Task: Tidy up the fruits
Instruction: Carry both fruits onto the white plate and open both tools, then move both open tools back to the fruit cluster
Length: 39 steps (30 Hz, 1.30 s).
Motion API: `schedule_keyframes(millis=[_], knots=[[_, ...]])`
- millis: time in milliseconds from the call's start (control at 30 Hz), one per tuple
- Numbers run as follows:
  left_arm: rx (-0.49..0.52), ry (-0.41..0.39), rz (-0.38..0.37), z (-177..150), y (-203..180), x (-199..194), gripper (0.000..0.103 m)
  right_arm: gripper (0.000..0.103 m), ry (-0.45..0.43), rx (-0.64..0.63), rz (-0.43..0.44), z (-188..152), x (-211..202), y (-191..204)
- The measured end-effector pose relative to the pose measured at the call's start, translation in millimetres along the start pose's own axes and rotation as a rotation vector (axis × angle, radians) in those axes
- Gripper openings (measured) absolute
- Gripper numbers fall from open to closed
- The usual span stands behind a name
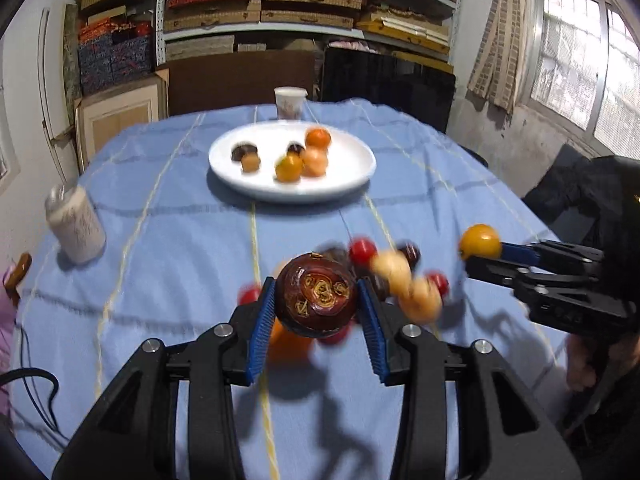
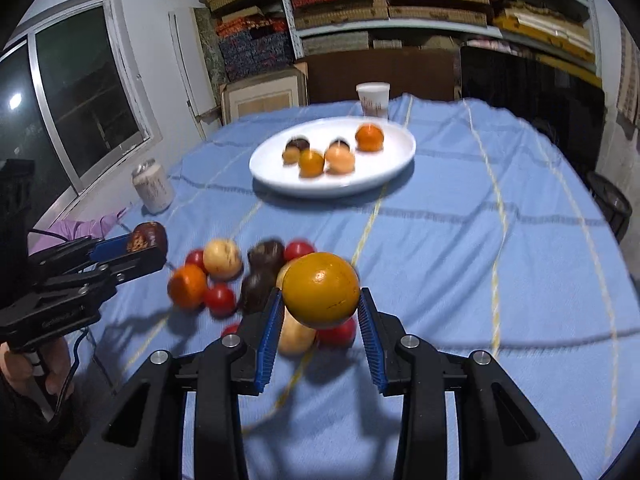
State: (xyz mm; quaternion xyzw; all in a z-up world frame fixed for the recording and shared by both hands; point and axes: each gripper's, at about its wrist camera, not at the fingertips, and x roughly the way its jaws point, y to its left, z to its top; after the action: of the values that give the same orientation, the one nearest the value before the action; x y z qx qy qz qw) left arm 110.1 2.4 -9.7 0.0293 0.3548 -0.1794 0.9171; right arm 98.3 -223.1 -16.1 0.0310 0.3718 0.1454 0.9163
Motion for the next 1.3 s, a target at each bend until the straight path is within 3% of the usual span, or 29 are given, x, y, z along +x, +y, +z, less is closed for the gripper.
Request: schedule_keyframes(millis=[167,333,500,633,667,700,767,800,1000,1133,1300], knots=[[-0.011,0.017,0.018,55.6,18.5,43.8,0.040,0.038,-0.040,-0.066,-0.049,54.8,14.7,-3.4],[-0.042,0.070,0.053,98.9,38.1,105.5,0.040,0.038,-0.027,-0.084,-0.091,109.2,75.0,-11.0],[-0.079,0.148,0.066,115.4,55.4,161.4,0.040,0.038,0.015,-0.064,-0.103,131.0,128.9,-22.2],[-0.092,0.184,0.081,116.6,62.7,180.9,0.041,0.041,0.029,-0.075,-0.100,133.2,147.5,-23.2],[-0.098,0.183,0.076,116.2,64.8,181.6,0.047,0.053,0.021,-0.077,-0.103,133.0,146.7,-22.9],[-0.102,0.170,0.076,116.3,66.0,178.7,0.051,0.057,0.001,-0.081,-0.118,131.6,142.7,-22.2],[-0.109,0.138,0.082,115.2,67.2,169.0,0.071,0.059,-0.017,-0.086,-0.120,128.5,134.8,-20.6],[-0.113,0.113,0.078,114.8,66.9,160.1,0.074,0.059,-0.023,-0.080,-0.116,125.6,127.7,-20.7],[-0.083,0.082,0.024,93.3,51.0,104.5,0.080,0.059,-0.028,-0.018,-0.070,96.2,81.5,-24.2],[0.023,0.074,0.031,49.4,28.5,62.1,0.084,0.061,-0.019,0.015,-0.028,55.7,49.5,-20.9],[0.076,0.091,0.019,-9.1,12.2,28.4,0.085,0.062,-0.014,0.106,0.040,-1.3,20.8,-17.7]])
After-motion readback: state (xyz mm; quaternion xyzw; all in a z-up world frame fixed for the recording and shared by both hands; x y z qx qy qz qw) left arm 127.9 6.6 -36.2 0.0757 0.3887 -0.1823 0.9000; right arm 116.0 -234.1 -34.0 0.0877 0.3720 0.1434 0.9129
